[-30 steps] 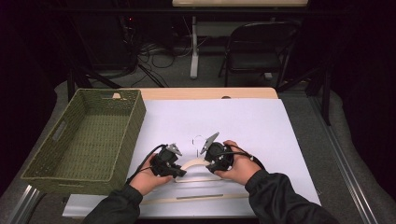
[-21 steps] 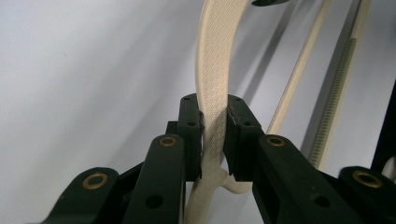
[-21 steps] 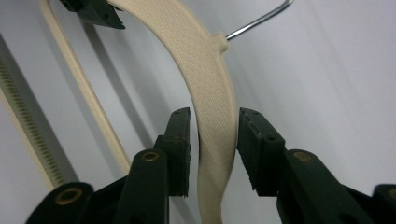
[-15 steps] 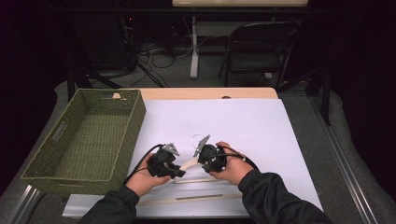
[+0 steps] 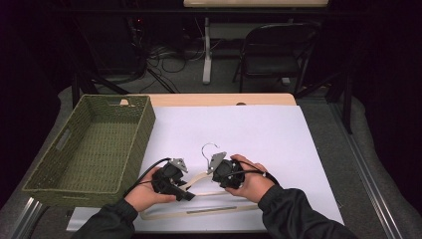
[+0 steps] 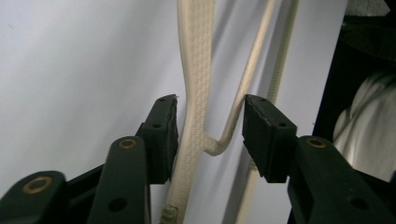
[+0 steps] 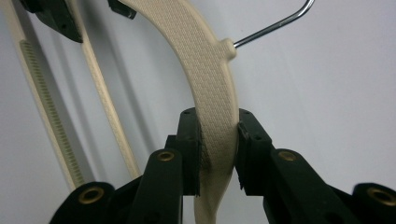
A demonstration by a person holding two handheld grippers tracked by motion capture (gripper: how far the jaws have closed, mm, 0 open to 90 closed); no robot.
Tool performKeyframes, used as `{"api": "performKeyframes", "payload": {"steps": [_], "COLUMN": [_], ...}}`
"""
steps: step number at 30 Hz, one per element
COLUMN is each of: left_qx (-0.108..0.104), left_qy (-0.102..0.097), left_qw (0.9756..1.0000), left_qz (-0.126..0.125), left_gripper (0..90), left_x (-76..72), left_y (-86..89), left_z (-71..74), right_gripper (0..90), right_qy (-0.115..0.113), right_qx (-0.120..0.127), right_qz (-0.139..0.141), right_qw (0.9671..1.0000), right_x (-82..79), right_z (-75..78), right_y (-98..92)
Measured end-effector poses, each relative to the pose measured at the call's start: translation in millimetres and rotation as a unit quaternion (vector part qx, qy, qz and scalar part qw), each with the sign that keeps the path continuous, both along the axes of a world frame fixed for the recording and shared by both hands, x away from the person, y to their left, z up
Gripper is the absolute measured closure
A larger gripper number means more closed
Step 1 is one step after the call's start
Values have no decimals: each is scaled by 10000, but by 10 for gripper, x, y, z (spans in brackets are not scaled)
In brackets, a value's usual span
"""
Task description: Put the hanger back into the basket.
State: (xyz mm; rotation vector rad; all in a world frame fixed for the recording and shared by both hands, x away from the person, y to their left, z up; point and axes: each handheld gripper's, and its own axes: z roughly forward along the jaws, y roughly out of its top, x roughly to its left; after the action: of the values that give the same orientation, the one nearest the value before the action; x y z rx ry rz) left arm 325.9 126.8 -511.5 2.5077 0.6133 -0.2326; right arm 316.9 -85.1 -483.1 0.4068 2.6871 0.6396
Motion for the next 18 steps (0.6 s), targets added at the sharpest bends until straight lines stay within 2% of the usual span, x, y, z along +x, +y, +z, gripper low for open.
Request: {"api": "performKeyframes", "payload": {"steps": [5,9,13,15,18], "left_qx": [50,3,-72,-84,-230], "left_qy": [11,4,53,12,65], "left_qw": [10000,9999,9999,10000,9996], "left_qz": [-63,-127,-61,11,146], "left_gripper": [658,705,765,789,822], "left_x": [-11,-6,4,15,39], "left_y": [-3,6,22,38,82], "left_z": [-3,23,39,48,54], "right_gripper": [738,738,725,644,554], "right_qy": [-117,-233,-283,-219,-179], "right_qx": [29,74,172,338,581], "right_qz": [58,102,56,-4,-199], "right_qw": [9999,9997,9994,9992,9979], "right_x": [-25,-34,-36,-15,22], "right_z": [42,81,116,139,190], "right_y": [-2,0,-1,-16,-72]}}
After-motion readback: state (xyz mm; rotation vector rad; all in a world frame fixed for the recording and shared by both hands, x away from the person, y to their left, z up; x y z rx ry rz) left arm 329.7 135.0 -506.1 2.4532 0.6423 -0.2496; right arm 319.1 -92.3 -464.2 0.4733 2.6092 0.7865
